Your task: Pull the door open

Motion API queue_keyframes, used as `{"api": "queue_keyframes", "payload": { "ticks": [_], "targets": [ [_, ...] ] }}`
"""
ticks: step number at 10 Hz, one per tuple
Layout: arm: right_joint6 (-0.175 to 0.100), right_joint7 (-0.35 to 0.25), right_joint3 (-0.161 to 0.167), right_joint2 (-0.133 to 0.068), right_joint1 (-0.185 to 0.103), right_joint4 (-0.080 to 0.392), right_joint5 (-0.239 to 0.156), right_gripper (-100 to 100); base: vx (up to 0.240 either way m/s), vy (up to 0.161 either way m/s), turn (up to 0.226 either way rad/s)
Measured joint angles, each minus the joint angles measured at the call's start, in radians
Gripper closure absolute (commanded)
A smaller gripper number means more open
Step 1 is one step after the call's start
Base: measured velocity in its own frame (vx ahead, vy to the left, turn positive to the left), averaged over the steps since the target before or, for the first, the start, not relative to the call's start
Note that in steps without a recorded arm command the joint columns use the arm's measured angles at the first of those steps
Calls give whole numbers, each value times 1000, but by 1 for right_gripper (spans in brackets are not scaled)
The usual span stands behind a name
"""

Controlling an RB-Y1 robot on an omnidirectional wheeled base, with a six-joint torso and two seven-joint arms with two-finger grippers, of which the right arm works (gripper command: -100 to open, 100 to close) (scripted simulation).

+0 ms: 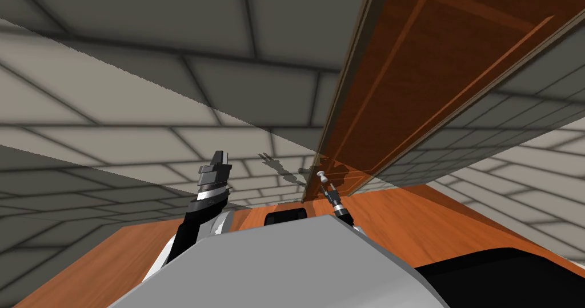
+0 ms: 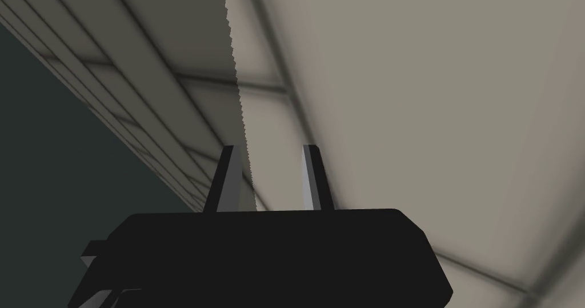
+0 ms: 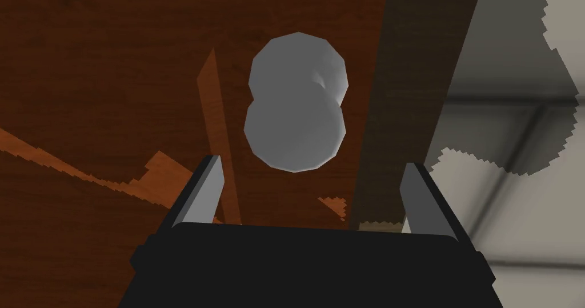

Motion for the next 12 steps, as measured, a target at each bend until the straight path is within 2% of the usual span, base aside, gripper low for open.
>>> {"api": "queue_keyframes", "payload": {
  "ticks": [2, 3, 4, 10, 12],
  "targets": [
    [-22, 10, -24, -10, -14, 47, -19, -100, 183, -24, 164],
    [-24, 13, -32, -12, -15, 51, -26, -100, 75, -15, 17],
    [-24, 13, -32, -12, -16, 50, -26, 100, -10, -1, -16],
    [-22, 13, -32, -13, -15, 52, -25, 100, -15, -2, 7],
    [-18, -16, -26, -15, -18, 53, -38, 100, -50, -13, 48]
  ]
}}
